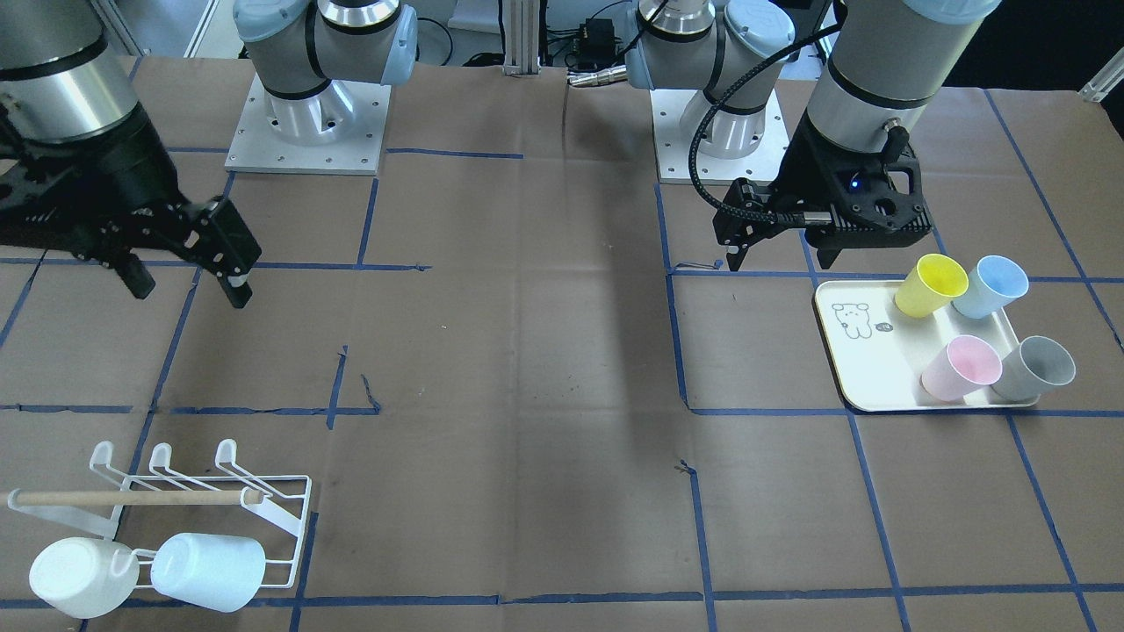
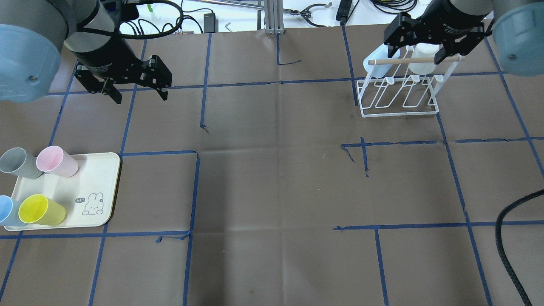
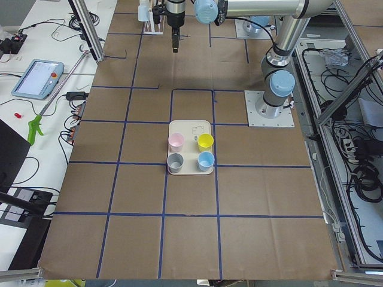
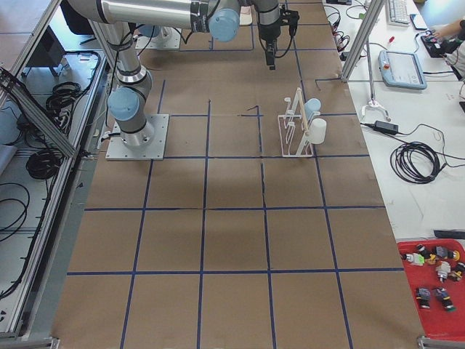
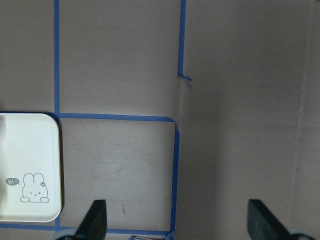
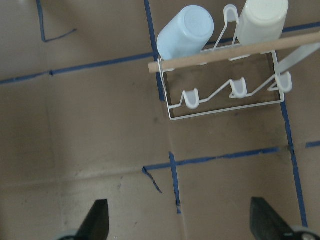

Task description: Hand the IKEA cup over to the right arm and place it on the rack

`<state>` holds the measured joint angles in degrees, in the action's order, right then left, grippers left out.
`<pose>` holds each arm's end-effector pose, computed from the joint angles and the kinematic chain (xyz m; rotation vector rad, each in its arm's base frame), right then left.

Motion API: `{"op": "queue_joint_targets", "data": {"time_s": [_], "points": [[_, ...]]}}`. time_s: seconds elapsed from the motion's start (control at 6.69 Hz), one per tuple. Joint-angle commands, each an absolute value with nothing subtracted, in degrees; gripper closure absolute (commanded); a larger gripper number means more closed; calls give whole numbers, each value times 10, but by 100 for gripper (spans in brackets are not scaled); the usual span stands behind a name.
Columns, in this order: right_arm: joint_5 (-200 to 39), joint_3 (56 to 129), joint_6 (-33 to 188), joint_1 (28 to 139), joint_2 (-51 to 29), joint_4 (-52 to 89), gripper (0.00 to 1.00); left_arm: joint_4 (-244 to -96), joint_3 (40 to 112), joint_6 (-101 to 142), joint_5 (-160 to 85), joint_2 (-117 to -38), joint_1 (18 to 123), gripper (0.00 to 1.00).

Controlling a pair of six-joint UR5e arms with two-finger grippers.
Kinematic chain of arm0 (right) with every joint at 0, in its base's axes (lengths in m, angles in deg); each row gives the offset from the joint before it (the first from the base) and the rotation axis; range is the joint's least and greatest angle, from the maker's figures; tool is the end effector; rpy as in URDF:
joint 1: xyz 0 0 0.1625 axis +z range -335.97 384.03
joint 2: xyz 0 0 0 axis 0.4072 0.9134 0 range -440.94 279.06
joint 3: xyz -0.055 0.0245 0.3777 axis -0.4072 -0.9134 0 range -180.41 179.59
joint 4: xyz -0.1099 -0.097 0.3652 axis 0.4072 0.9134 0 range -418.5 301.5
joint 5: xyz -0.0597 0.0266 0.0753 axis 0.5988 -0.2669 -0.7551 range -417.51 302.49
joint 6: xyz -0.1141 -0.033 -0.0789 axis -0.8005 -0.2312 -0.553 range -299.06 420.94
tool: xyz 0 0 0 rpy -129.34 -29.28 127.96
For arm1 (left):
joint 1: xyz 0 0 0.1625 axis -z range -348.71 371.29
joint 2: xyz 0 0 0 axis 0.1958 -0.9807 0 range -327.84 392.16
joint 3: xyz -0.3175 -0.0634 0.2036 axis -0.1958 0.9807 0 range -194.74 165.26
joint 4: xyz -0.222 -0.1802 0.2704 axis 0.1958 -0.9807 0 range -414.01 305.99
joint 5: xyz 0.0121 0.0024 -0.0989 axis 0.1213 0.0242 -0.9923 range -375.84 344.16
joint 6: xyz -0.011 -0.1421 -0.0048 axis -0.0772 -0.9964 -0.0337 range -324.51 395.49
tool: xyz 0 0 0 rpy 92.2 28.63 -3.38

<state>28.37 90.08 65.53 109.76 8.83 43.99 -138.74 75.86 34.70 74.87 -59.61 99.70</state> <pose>0.1061 -0.5076 0.4215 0.2244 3.0451 -0.3148 -0.1179 -0.4920 0.3921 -0.0653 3.1272 -0.0789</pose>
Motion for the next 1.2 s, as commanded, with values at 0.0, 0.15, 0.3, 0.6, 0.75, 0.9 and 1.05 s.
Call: {"op": "queue_joint_targets", "data": {"time_s": [0.0, 0.15, 0.3, 0.6, 0.75, 0.9, 1.05], "points": [[291, 879, 652, 1114, 128, 371, 0, -1387, 759, 347, 749, -596, 997, 0], [290, 857, 652, 1115, 131, 343, 0, -1387, 760, 347, 749, -596, 997, 0], [297, 840, 646, 1116, 132, 284, 0, -1387, 760, 347, 749, -596, 997, 0], [300, 831, 642, 1116, 122, 282, 0, -1388, 760, 347, 749, -596, 997, 0], [295, 828, 642, 1116, 114, 282, 0, -1388, 760, 347, 749, -596, 997, 0], [295, 825, 642, 1116, 111, 278, 0, -1388, 760, 347, 749, -595, 997, 0], [293, 826, 643, 1116, 114, 275, 0, -1388, 760, 347, 749, -595, 997, 0]]}}
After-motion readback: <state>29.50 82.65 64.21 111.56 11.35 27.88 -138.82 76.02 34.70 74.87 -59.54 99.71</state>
